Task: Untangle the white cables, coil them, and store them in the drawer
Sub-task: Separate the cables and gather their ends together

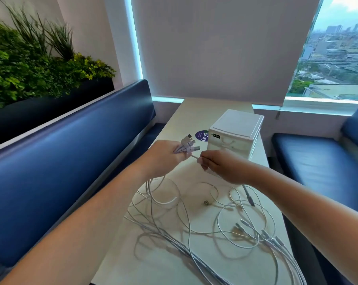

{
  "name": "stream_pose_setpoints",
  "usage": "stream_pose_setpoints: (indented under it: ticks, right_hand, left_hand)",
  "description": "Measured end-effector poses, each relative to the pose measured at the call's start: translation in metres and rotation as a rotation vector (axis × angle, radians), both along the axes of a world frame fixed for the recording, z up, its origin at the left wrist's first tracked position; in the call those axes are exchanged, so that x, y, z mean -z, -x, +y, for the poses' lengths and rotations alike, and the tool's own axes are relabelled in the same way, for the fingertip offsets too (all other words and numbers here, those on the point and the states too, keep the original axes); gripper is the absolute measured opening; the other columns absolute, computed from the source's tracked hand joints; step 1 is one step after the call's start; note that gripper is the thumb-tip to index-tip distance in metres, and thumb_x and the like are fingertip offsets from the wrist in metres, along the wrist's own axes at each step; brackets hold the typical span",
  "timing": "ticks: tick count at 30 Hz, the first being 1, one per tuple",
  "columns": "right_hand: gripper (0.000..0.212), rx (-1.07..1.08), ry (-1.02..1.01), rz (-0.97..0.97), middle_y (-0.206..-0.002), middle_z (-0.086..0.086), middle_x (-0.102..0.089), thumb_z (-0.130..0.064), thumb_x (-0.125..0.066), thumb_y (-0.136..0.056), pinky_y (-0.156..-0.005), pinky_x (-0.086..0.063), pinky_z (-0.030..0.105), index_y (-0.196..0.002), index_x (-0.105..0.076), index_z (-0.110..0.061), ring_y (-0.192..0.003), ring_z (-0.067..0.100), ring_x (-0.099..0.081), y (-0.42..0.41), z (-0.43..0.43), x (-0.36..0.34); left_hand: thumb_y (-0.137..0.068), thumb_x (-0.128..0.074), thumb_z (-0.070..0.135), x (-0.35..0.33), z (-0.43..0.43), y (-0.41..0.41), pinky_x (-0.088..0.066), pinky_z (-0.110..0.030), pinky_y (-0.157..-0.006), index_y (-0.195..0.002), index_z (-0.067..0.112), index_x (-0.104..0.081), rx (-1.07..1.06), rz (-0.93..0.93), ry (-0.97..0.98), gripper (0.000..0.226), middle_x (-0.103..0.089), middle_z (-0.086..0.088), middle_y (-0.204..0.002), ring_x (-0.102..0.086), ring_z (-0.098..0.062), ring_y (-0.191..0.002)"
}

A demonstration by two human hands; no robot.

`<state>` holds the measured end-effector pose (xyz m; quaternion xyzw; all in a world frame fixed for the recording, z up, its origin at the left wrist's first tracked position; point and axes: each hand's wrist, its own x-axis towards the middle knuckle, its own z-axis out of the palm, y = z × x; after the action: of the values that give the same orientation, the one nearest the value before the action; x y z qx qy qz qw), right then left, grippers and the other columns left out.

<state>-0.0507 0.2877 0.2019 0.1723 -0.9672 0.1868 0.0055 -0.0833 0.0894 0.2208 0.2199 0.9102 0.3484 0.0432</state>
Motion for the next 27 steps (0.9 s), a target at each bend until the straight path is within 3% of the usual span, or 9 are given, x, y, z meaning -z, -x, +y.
stream_pose_setpoints:
  ticks: [2,4,8,15,21,27]
  right_hand:
    - [0.03,-0.001,-0.075,0.036,-0.063,-0.026,-0.04,-0.029,-0.035,-0.103,-0.059,-0.034,0.013,-0.08,-0.053,-0.019,-0.059,-0.008,-0.044,-0.004,0.001,0.003]
    - [0.028,-0.024,-0.132,0.062,-0.067,-0.029,-0.04,-0.028,-0.036,-0.102,-0.066,-0.042,0.024,-0.085,-0.055,-0.017,-0.064,-0.003,-0.047,-0.009,0.003,0.007]
    - [0.029,-0.065,-0.187,0.062,-0.074,-0.014,-0.055,-0.034,-0.034,-0.101,-0.071,-0.049,0.033,-0.086,-0.054,-0.02,-0.07,0.014,-0.055,-0.02,-0.001,0.005]
    - [0.033,-0.102,-0.124,0.06,-0.067,-0.007,-0.054,-0.042,-0.035,-0.1,-0.066,-0.042,0.03,-0.077,-0.05,-0.025,-0.065,0.016,-0.052,-0.033,-0.004,-0.002]
    - [0.032,-0.148,-0.089,0.069,-0.065,-0.006,-0.052,-0.041,-0.036,-0.099,-0.071,-0.045,0.035,-0.073,-0.048,-0.027,-0.067,0.02,-0.051,-0.041,-0.005,-0.006]
    - [0.032,-0.155,-0.057,0.091,-0.062,-0.01,-0.047,-0.039,-0.037,-0.1,-0.065,-0.038,0.031,-0.072,-0.048,-0.027,-0.062,0.012,-0.046,-0.049,0.0,-0.005]
  left_hand:
    - [-0.095,-0.058,0.037,-0.004,-0.005,0.002,-0.029,-0.025,-0.051,-0.062,0.015,-0.047,-0.011,0.037,-0.002,0.041,-0.044,0.002,-0.059,-0.035,-0.013,-0.052]
    - [-0.095,-0.059,0.036,-0.008,-0.008,0.002,-0.028,-0.028,-0.052,-0.06,0.015,-0.045,-0.009,0.068,0.015,0.043,-0.043,0.002,-0.058,-0.035,-0.013,-0.052]
    - [-0.095,-0.059,0.038,-0.01,-0.009,-0.003,-0.028,-0.028,-0.051,-0.058,0.018,-0.046,0.008,0.096,0.043,0.044,-0.043,0.002,-0.056,-0.035,-0.011,-0.05]
    - [-0.096,-0.057,0.039,-0.01,-0.014,-0.002,-0.027,-0.024,-0.05,-0.063,0.017,-0.05,0.015,0.071,0.048,0.04,-0.042,0.002,-0.056,-0.035,-0.011,-0.051]
    - [-0.096,-0.056,0.04,-0.004,-0.016,0.001,-0.031,-0.028,-0.056,-0.088,-0.002,-0.063,-0.002,0.048,0.005,0.043,-0.045,-0.003,-0.062,-0.037,-0.015,-0.056]
    - [-0.096,-0.055,0.042,0.0,-0.023,0.001,-0.03,-0.029,-0.056,-0.079,0.003,-0.058,-0.046,0.051,0.031,0.043,-0.045,-0.002,-0.062,-0.038,-0.015,-0.057]
